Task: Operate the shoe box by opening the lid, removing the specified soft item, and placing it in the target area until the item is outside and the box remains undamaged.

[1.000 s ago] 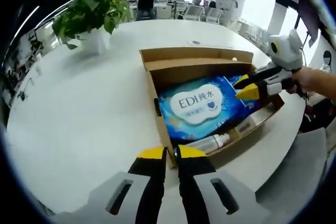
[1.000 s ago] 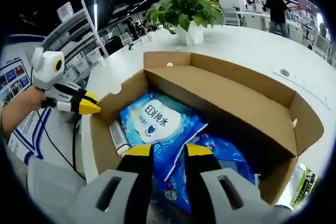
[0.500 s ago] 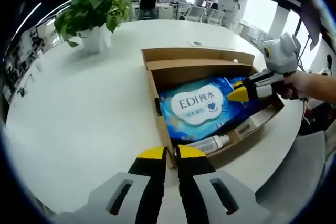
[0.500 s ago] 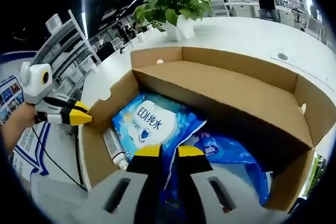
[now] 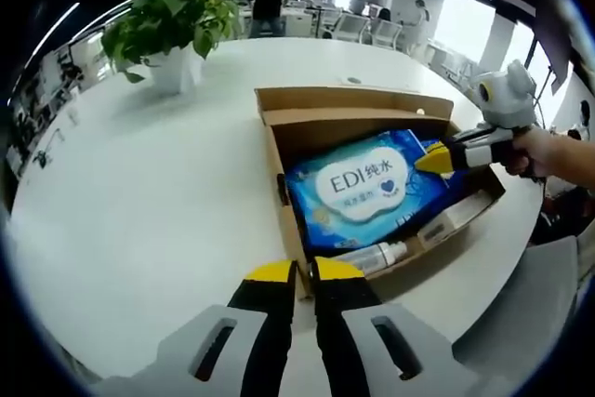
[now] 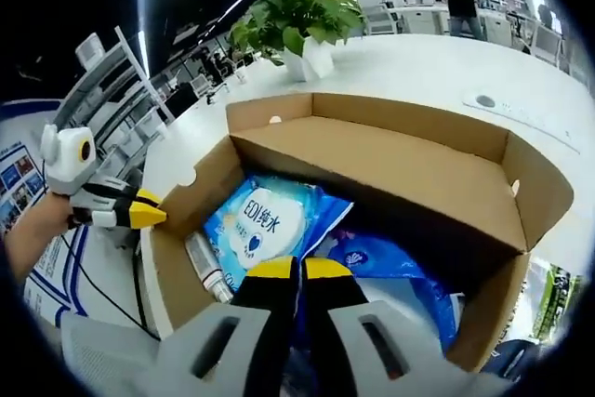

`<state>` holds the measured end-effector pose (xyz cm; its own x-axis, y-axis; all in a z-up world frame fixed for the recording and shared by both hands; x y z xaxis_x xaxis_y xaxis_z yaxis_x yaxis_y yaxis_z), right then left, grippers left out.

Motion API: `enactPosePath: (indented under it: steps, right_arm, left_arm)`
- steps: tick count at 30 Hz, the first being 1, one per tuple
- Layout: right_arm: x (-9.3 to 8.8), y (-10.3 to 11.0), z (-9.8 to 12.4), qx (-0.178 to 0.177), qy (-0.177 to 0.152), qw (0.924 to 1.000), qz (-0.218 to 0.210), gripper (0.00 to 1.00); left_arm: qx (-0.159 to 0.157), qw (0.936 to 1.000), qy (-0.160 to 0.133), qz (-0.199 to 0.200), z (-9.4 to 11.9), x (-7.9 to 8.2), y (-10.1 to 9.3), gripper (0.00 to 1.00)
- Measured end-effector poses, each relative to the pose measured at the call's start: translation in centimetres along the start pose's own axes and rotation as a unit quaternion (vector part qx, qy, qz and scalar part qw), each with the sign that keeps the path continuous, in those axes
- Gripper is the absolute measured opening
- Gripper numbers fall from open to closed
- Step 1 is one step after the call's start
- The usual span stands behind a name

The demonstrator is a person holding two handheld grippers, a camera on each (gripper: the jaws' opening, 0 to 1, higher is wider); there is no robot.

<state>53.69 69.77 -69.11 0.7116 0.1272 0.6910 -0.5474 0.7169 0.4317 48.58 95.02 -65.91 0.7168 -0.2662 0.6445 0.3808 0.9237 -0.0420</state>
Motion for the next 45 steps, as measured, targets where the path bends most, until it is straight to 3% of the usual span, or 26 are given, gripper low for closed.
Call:
enactPosePath:
  steps: [23,33,37,45]
  right_arm:
    - [-0.8,-0.9,2.8,-0.011,0.004,0.9999,0.011,0.0]
    - [-1.1,-1.1,3.1,-0.018,0.013,0.9996,0.015,0.0]
    - [-1.2,-1.2,3.3,-0.02,0.017,0.9996,0.013,0.0]
    - [-1.4,-1.6,3.2,-0.021,0.022,0.9995,0.01,0.0]
  left_arm:
    - [0.006,0.9994,0.017,-0.03,0.1,0.4,-0.1,0.05]
    - [0.021,0.9976,-0.018,-0.063,1.2,2.7,-0.6,0.1]
    - [0.008,0.9968,-0.032,-0.073,0.7,3.9,-1.6,0.11]
    - [-0.038,0.9943,0.005,-0.1,-2.1,4.4,-3.5,0.13]
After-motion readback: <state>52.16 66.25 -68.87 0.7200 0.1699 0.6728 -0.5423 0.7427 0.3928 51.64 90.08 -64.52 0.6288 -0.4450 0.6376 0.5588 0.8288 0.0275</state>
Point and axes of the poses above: the point that each gripper's makers call its tool centre point, and the gripper's own axes: z roughly backward along the fingers, y roughly to its left, x roughly out of its top, the point moved 8 cm from there along z, roughly backward along the fingers, and after that the axes turned 5 degrees about x, right-handed, at the moved point
